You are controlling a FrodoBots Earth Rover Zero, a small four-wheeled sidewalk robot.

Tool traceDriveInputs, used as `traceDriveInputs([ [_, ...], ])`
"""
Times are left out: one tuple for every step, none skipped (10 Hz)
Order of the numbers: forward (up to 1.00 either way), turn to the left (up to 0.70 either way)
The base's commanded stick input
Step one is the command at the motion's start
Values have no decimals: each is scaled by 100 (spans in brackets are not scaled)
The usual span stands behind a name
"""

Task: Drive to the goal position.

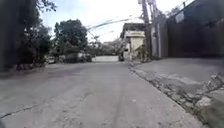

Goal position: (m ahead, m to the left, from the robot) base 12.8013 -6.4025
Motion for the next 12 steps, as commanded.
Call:
traceDriveInputs([
  [100, -1],
  [100, -7],
  [100, -31],
  [100, -40],
  [100, -40],
  [100, -38],
  [100, -4],
  [100, 0],
  [100, 0],
  [100, 0],
  [100, 0],
  [100, 0],
])
